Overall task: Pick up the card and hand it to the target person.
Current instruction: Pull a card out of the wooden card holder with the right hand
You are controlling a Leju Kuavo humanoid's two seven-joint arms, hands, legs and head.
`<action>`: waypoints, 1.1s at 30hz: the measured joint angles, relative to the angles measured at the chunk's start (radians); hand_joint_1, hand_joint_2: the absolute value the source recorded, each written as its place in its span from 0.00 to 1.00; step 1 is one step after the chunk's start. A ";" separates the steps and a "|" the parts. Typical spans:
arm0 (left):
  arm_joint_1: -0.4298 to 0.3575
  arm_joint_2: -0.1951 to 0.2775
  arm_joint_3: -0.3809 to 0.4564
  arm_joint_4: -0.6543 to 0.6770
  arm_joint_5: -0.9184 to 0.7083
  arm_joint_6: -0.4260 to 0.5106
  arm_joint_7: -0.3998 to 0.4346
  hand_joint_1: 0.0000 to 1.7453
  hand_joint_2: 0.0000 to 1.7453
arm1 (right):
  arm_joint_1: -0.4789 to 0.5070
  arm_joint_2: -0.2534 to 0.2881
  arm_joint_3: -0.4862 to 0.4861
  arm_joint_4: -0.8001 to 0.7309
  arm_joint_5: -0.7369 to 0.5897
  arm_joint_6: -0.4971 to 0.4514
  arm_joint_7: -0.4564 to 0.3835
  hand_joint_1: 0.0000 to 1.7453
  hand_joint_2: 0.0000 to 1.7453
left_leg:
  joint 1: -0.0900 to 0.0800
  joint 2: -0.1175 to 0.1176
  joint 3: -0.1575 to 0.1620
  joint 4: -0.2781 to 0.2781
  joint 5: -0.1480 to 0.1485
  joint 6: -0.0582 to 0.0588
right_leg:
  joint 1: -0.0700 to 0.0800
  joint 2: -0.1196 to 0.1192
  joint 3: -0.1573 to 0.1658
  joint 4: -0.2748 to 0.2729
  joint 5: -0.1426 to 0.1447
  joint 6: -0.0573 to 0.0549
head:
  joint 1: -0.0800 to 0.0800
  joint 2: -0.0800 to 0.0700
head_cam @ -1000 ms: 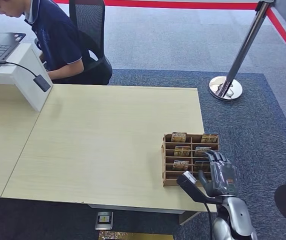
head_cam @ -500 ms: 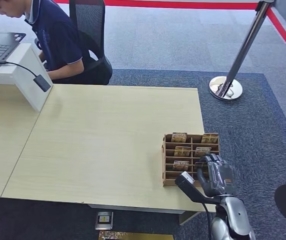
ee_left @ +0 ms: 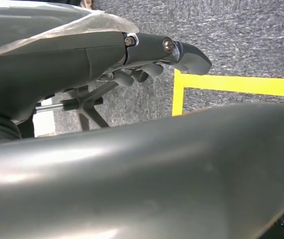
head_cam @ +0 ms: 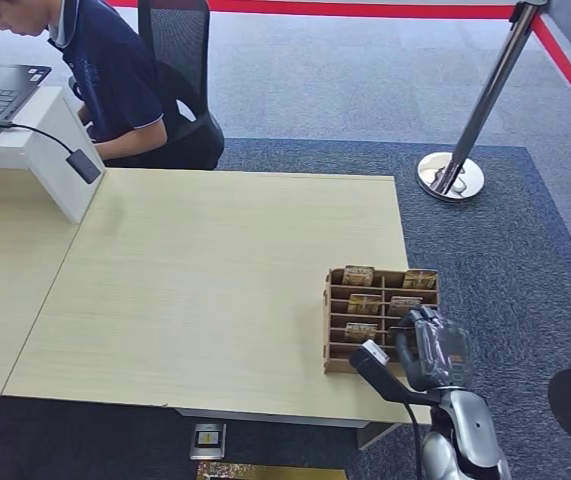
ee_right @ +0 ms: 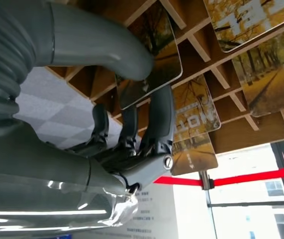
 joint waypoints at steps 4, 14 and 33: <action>0.000 0.000 0.001 0.000 0.000 0.001 0.000 0.00 0.00 | 0.000 0.000 0.000 -0.001 0.002 -0.003 -0.003 1.00 1.00 | 0.000 0.000 0.000 0.000 0.000 0.000 | 0.000 0.000 0.000 0.000 0.000 0.000 | 0.000 0.000; 0.000 0.000 0.005 0.000 -0.007 0.000 0.000 0.00 0.00 | 0.017 0.000 0.001 -0.045 0.026 -0.024 -0.009 1.00 1.00 | 0.000 0.000 0.000 0.000 0.000 0.000 | 0.000 0.000 0.000 0.000 0.000 0.000 | 0.000 0.000; -0.001 0.000 0.035 0.000 -0.023 -0.012 -0.016 0.00 0.00 | 0.059 -0.072 0.079 -0.354 -0.068 0.037 -0.089 1.00 1.00 | 0.000 0.000 0.000 0.000 0.000 0.000 | 0.000 0.000 0.000 0.000 0.000 0.000 | 0.000 0.000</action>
